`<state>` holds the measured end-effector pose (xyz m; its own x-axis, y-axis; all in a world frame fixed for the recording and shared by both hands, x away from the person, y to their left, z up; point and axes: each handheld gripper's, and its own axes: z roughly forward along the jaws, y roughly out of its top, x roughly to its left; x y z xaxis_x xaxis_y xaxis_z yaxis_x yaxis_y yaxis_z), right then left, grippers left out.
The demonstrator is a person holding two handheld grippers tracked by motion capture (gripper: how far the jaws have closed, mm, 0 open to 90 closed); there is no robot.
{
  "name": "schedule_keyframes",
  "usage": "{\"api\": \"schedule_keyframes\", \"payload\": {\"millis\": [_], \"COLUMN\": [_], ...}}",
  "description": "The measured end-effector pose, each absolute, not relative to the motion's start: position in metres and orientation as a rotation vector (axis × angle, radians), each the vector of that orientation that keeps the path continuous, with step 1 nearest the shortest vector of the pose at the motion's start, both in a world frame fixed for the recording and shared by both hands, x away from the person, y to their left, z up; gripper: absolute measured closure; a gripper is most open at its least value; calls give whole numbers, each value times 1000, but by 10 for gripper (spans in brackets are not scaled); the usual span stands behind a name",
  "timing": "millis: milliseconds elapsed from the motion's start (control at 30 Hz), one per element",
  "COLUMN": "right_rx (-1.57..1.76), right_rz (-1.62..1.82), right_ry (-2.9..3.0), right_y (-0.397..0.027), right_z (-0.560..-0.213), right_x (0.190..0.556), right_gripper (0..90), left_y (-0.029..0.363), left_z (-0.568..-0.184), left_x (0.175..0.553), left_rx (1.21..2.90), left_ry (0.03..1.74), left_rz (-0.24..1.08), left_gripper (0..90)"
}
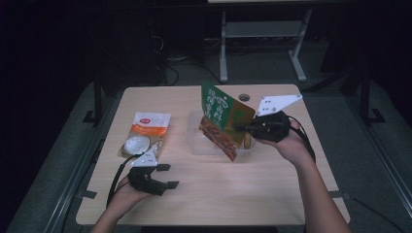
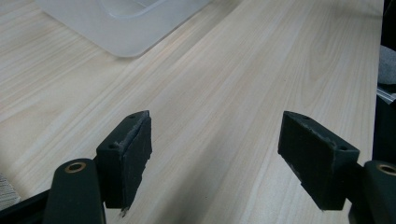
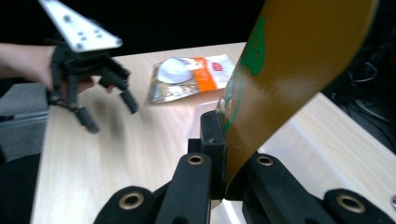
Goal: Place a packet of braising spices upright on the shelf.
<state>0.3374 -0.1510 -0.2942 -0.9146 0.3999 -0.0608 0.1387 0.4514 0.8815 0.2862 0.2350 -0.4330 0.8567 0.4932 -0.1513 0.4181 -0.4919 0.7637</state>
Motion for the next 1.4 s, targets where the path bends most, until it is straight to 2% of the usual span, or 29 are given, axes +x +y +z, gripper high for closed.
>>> {"api": "schedule_keyframes", "payload": {"millis": [467, 933, 1400], "right_rx": [599, 712, 745], "right_rz": [1387, 1330, 1297], "right_ry": [2352, 2346, 2386], "right_y": [-166, -169, -167], "right_z": [-293, -318, -335], "right_x": [368, 380, 385], "right_gripper": [900, 899, 898], "left_y": [234, 232, 230], "left_z": [-436, -439, -442], "left_x": [288, 288, 287], "left_rx": [2163, 2190, 2209], "left_ry": [667, 652, 646], "left_rz": [97, 103, 99], "left_gripper": [232, 184, 177]}}
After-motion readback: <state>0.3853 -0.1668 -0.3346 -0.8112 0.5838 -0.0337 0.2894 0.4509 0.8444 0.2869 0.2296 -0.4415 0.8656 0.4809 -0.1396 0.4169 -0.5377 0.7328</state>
